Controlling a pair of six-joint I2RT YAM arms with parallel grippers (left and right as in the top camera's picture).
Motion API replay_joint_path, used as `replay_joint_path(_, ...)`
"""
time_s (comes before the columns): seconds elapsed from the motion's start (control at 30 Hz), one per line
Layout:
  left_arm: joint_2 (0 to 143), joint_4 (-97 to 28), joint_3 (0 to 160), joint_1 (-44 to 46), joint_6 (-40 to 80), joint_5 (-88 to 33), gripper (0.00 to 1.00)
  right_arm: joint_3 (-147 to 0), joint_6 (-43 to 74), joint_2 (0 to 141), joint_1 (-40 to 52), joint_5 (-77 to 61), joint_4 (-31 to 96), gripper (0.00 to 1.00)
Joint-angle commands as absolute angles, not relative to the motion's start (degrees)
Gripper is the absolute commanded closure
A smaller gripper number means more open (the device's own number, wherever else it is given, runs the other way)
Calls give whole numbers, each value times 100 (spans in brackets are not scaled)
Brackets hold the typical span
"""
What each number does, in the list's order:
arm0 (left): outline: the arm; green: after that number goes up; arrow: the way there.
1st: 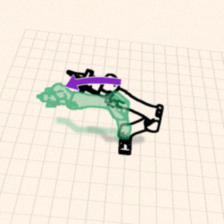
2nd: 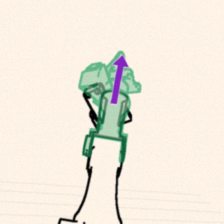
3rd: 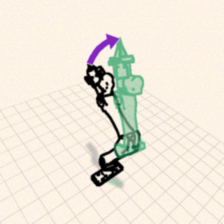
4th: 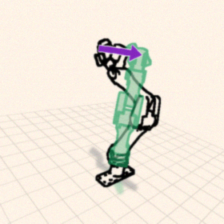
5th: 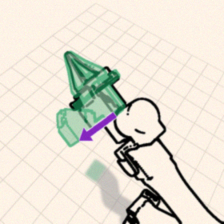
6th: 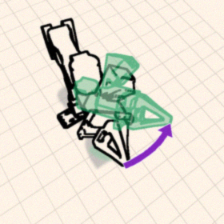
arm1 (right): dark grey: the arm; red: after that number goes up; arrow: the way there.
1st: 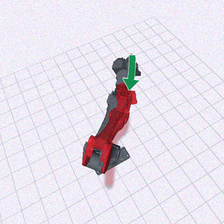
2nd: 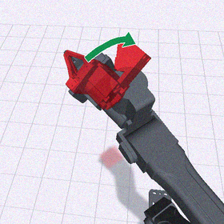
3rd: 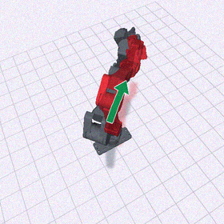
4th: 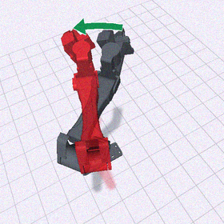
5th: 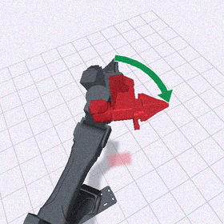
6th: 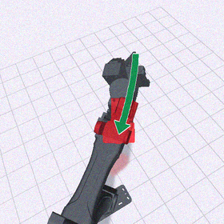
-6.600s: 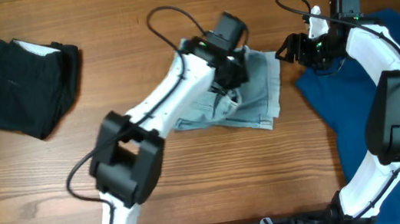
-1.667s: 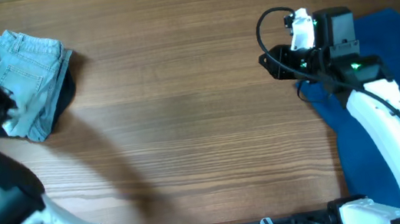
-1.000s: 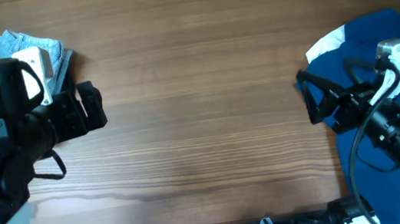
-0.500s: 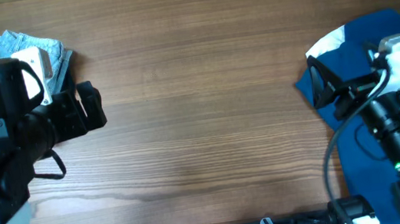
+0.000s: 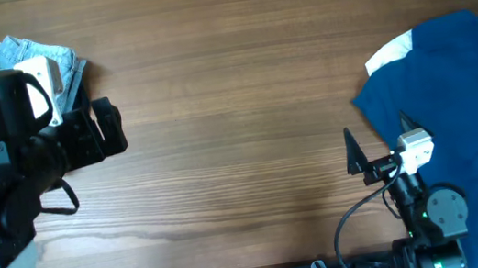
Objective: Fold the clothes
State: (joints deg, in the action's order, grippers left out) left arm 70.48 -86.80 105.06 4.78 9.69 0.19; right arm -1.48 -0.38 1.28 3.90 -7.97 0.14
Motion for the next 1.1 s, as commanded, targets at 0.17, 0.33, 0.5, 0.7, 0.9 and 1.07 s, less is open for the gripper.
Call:
replay_joint_path(0.17, 7013, -8667, 10523, 504, 982, 73, 0, -30, -141, 27, 351, -858, -78, 0)
replay_joint_path(0.33, 7013, -8667, 10523, 504, 982, 73, 0, -30, -141, 27, 351, -858, -78, 0)
replay_joint_path(0.5, 7013, -8667, 10523, 504, 982, 73, 0, -30, -141, 27, 351, -858, -78, 0)
replay_joint_path(0.7, 6838, -8698, 10523, 504, 982, 73, 0, -30, -143, 27, 351, -858, -78, 0)
replay_joint_path(0.9, 5566, -6466, 9174, 504, 934, 207, 0, -30, -139, 27, 351, -858, -78, 0)
replay_joint_path(1.07, 3664, -4792, 6388, 504, 1096, 202, 0, -30, -143, 27, 351, -858, -78, 0)
